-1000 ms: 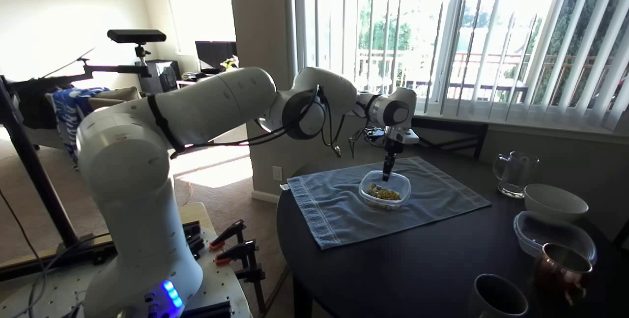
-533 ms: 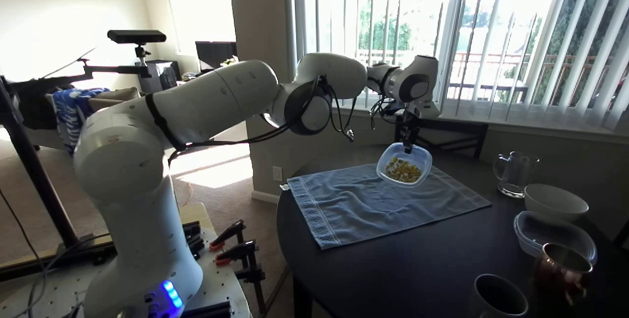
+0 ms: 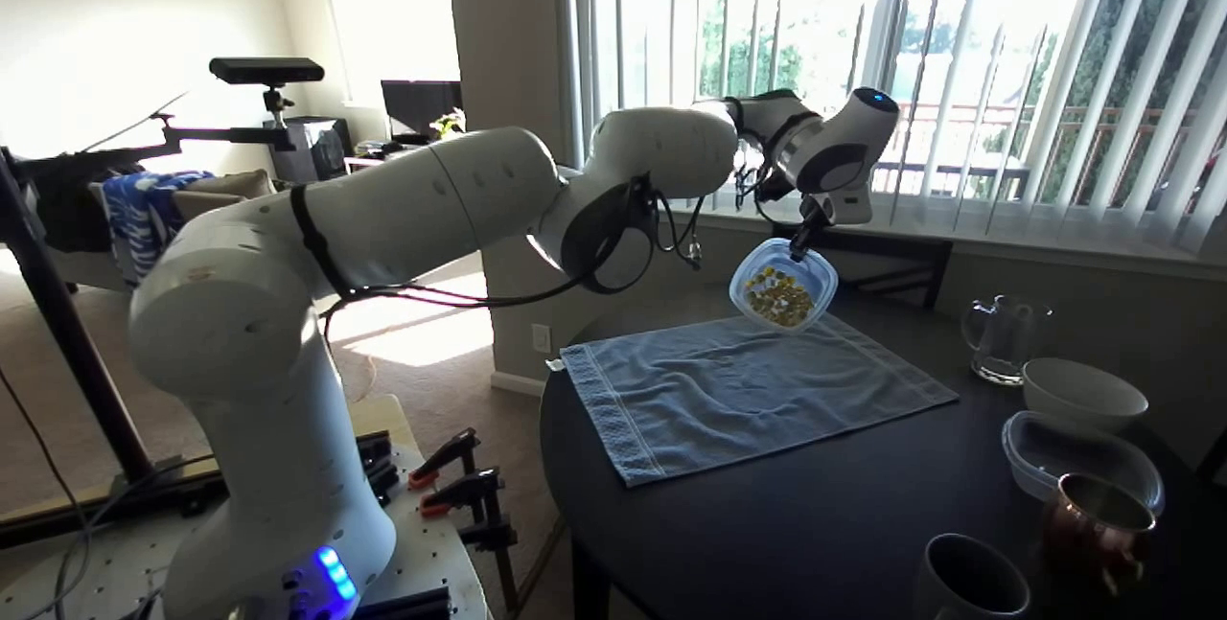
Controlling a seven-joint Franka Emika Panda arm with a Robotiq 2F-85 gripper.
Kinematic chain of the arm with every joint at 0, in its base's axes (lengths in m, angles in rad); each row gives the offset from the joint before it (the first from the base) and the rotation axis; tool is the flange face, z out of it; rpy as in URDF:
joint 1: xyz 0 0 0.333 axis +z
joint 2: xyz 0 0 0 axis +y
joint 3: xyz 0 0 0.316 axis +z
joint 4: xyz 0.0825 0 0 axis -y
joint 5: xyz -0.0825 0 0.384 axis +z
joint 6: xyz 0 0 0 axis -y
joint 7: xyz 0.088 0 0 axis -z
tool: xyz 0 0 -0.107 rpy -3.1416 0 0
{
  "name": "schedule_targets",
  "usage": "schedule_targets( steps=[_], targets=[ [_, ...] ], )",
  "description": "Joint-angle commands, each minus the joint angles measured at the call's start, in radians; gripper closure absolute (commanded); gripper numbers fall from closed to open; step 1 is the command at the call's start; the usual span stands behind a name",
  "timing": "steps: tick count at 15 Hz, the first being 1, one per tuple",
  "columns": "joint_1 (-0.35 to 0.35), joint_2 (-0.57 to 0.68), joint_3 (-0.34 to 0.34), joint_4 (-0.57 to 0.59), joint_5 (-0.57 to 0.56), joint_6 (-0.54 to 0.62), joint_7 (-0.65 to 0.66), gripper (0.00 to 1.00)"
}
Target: Pour the contents in the clear bowl onto the blue towel.
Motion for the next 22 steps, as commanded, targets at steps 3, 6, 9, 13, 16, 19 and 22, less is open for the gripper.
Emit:
schedule_targets(
  steps=[3,6,9,13,16,19,22],
  targets=[
    [-0.021,0.032,0.130,0.013,0.116,0.140,-0.172,0.98],
    [-0.002,0.031,0.173,0.013,0.147,0.230,-0.249,0.99],
    [0.016,0.022,0.203,0.015,0.153,0.343,-0.315,0.99],
    [0.011,0.051,0.301,0.016,0.226,0.511,-0.383,0.99],
    [-0.011,0.088,0.373,0.016,0.299,0.614,-0.404,0.99],
    [0.007,0.120,0.321,0.008,0.313,0.753,-0.276,0.99],
    [0.047,0.154,0.284,0.003,0.302,0.922,-0.157,0.99]
  ],
)
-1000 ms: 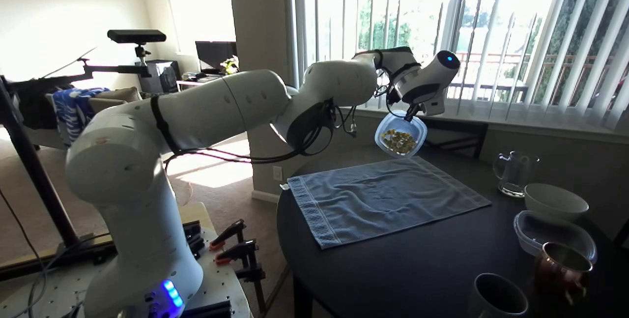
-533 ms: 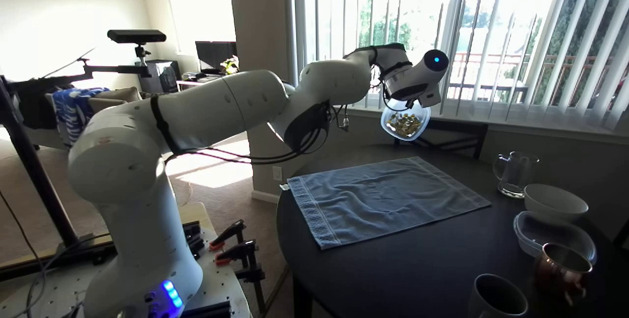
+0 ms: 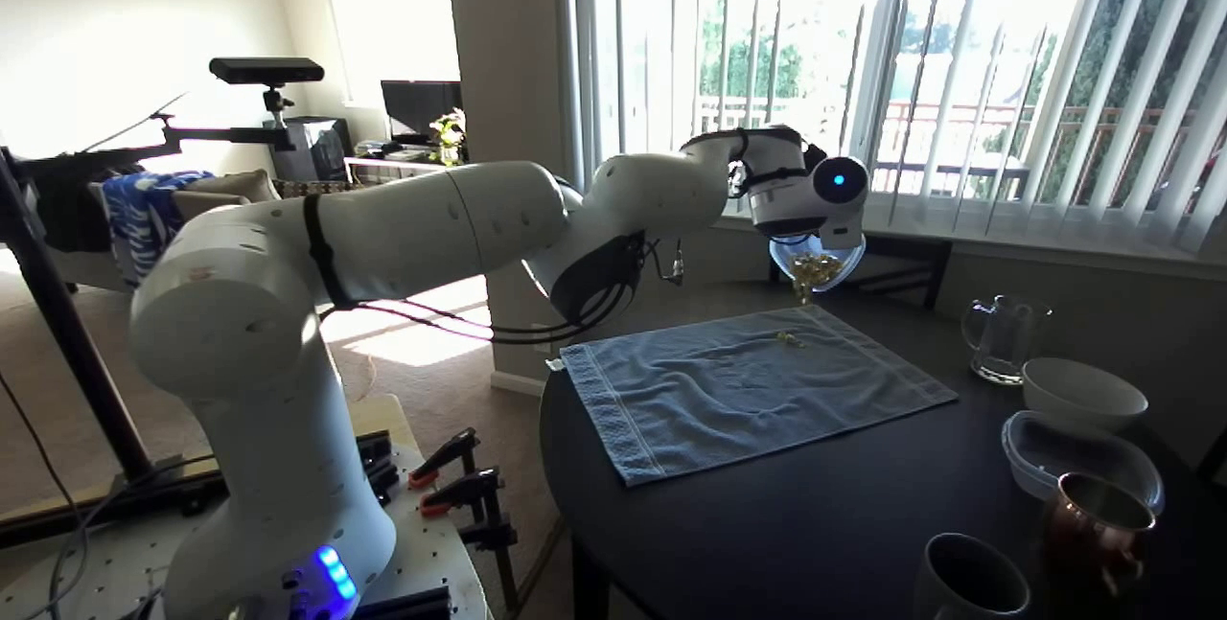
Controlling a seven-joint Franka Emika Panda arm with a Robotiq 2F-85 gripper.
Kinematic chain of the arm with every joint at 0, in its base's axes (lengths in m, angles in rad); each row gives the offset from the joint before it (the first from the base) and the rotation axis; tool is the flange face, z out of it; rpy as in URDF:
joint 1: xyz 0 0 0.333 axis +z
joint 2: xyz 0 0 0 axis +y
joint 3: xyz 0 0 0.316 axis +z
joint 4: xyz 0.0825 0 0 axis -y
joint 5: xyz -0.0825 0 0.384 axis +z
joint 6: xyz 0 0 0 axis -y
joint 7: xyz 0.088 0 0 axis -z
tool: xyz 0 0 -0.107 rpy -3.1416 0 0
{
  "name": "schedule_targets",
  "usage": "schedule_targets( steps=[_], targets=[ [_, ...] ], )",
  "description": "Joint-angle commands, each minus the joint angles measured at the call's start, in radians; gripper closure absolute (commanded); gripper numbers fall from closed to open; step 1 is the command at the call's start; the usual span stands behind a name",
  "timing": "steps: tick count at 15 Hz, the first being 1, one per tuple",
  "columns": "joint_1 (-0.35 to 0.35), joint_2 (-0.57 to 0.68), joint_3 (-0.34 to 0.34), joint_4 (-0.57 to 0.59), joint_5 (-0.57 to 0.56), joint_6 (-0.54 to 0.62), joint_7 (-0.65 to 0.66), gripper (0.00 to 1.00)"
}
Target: Pour the contents in the clear bowl onto the blue towel.
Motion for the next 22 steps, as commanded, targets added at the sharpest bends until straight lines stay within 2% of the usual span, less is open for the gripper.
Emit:
schedule_targets(
  steps=[1,3,6,10,13,17,22],
  targets=[
    [0.055,0.017,-0.047,-0.013,0.004,0.181,0.145,0.99],
    [0.082,0.015,-0.078,-0.028,-0.011,0.257,0.197,0.99],
    [0.127,0.004,-0.176,-0.043,-0.028,0.356,0.296,0.99],
    [0.196,-0.042,-0.411,-0.140,-0.066,0.536,0.430,0.99],
    [0.243,-0.074,-0.562,-0.213,-0.048,0.543,0.489,0.99],
    [0.295,-0.098,-0.720,-0.265,-0.040,0.507,0.565,0.99],
    [0.419,-0.121,-1.019,-0.395,0.012,0.613,0.749,0.99]
  ],
)
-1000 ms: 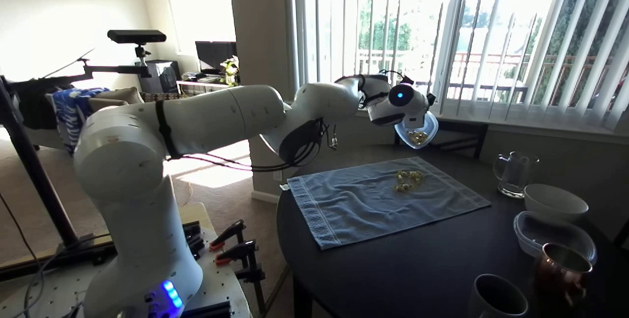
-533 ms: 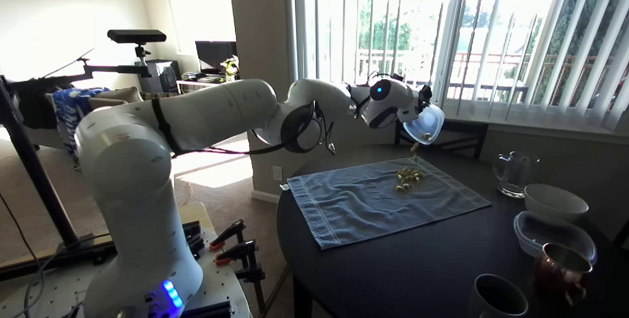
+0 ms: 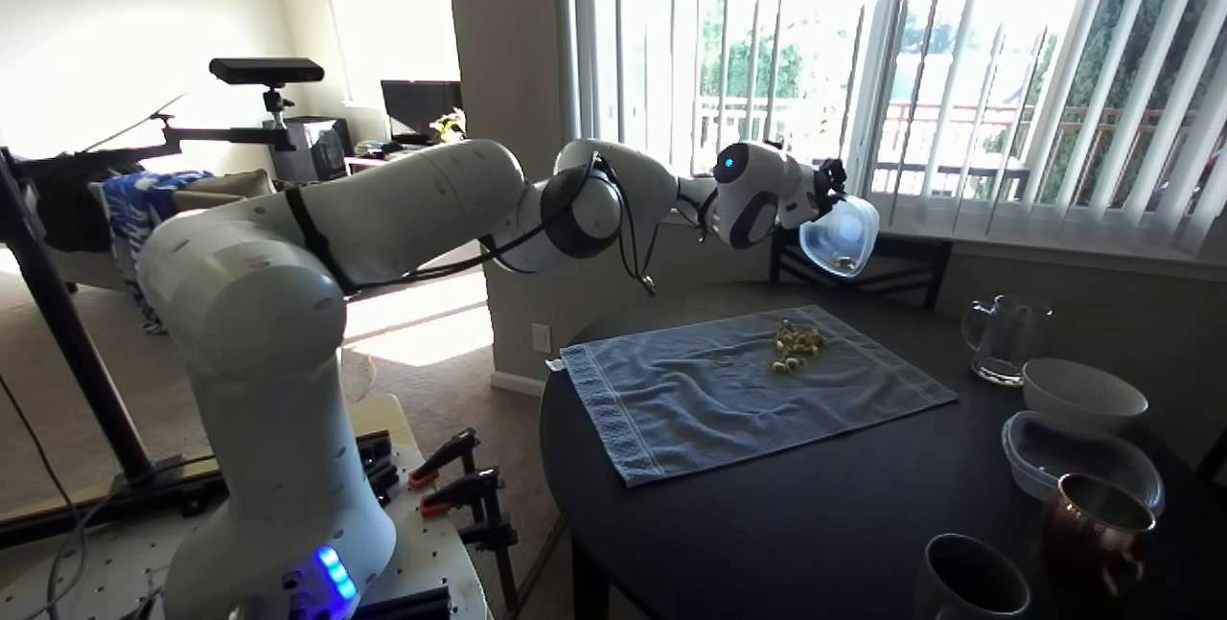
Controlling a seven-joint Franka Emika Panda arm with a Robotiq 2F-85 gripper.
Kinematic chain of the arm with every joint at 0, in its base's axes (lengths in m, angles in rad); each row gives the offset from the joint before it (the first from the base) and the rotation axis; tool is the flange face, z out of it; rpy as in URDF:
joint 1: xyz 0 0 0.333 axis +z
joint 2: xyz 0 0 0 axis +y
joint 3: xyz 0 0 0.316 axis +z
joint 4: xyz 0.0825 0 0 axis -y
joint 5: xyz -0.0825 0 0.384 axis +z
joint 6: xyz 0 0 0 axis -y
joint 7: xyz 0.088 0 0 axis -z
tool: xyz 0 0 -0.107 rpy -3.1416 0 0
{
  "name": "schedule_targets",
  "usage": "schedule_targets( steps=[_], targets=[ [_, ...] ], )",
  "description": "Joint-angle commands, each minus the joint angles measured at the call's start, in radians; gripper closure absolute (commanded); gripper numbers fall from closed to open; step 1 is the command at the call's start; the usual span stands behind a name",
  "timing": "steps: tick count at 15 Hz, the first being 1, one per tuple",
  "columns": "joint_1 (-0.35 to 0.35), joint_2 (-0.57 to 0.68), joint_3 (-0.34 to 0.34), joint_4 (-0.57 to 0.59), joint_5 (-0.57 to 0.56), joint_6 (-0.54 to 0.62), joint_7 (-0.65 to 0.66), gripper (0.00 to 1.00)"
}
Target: Pour the contents in the clear bowl onto the blue towel.
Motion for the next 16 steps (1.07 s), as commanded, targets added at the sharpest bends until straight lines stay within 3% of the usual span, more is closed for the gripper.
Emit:
schedule_targets(
  steps=[1,9,11,16],
  targets=[
    [0.120,-0.062,-0.202,-0.177,0.063,0.069,0.137,0.99],
    [0.311,-0.027,-0.498,-0.309,0.139,-0.023,0.271,0.99],
    [0.341,-0.023,-0.532,-0.326,0.129,-0.090,0.283,0.99],
    [0.361,-0.043,-0.522,-0.309,0.103,-0.353,0.252,0.99]
  ],
)
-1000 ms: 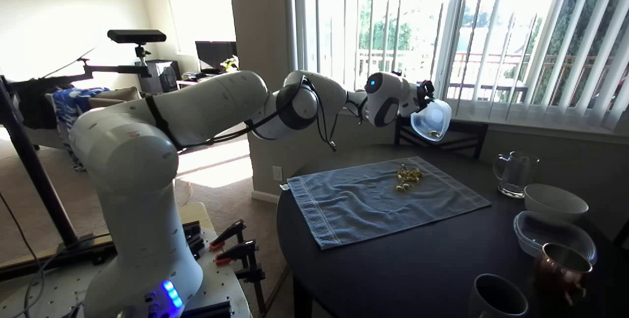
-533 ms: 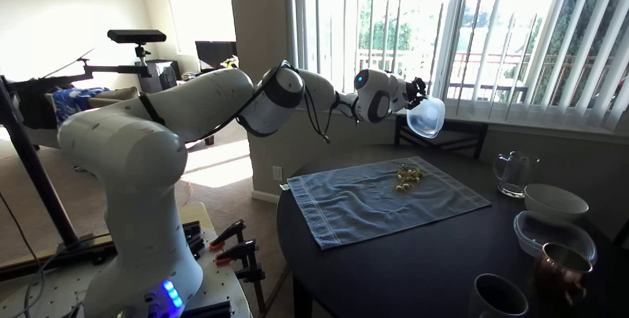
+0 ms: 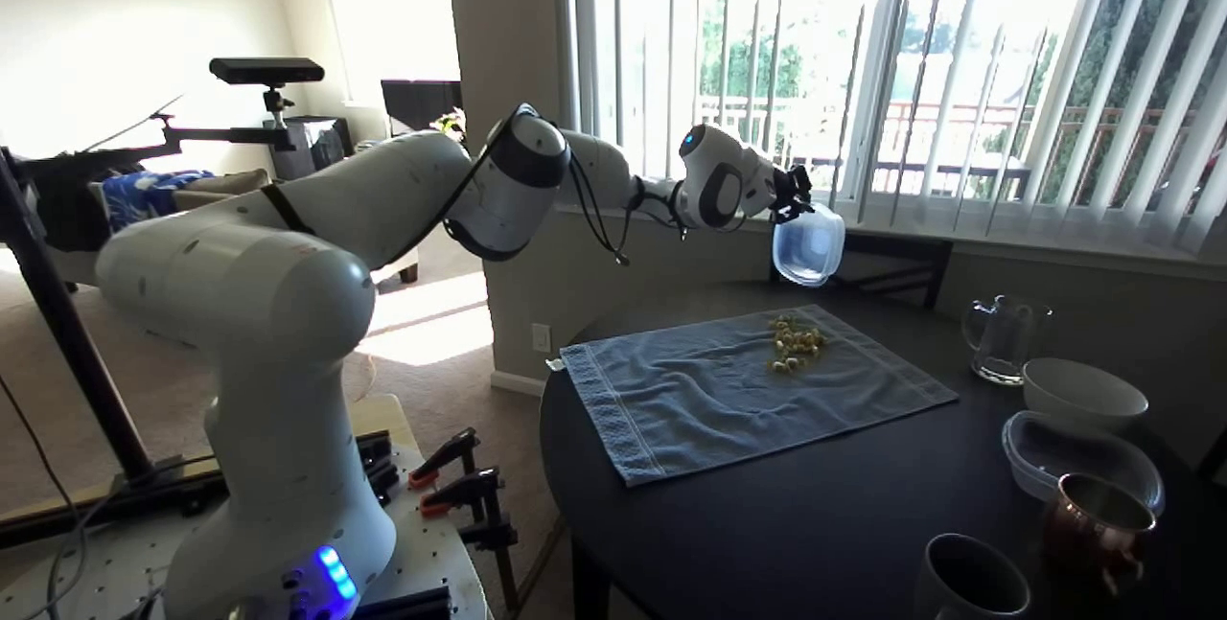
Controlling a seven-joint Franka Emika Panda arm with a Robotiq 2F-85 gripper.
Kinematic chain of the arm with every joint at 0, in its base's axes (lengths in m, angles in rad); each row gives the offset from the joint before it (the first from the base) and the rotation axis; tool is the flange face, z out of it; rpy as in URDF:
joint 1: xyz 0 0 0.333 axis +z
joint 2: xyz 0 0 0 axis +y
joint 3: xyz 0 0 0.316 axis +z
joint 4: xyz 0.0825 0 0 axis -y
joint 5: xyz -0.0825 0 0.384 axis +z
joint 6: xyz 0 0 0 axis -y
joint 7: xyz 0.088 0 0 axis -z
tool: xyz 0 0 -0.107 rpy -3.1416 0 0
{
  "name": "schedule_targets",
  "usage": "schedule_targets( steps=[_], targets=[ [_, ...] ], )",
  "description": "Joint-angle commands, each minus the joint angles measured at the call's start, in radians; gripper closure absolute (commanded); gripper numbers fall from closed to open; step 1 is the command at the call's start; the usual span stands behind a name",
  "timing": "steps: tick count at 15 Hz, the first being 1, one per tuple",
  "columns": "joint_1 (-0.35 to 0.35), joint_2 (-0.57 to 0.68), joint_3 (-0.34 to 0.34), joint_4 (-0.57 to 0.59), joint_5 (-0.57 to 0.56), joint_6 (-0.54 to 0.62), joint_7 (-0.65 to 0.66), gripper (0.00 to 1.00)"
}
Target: Pour the contents in the clear bowl onto the blue towel.
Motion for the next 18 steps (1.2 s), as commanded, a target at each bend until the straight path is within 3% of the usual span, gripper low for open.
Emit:
schedule_targets(
  steps=[1,4,5,6,10,11,12,14,16,18],
  targets=[
    [0.032,-0.037,-0.013,-0.042,-0.017,-0.191,0.016,0.97],
    [0.027,-0.047,-0.022,-0.029,-0.027,-0.373,0.016,0.96],
    [-0.016,-0.111,0.100,-0.038,-0.202,-0.402,0.055,0.96],
    [-0.031,-0.120,0.124,-0.025,-0.254,-0.442,0.062,0.96],
    [-0.147,-0.196,0.360,0.037,-0.503,-0.609,0.064,0.97],
    [-0.174,-0.217,0.416,0.050,-0.545,-0.654,0.058,0.70],
    [-0.131,-0.162,0.317,0.045,-0.468,-0.586,0.055,0.93],
    [-0.163,-0.186,0.378,0.063,-0.512,-0.627,0.055,0.82],
    [-0.171,-0.193,0.391,0.067,-0.518,-0.632,0.055,0.70],
    [-0.171,-0.192,0.395,0.067,-0.518,-0.632,0.055,0.70]
  ],
)
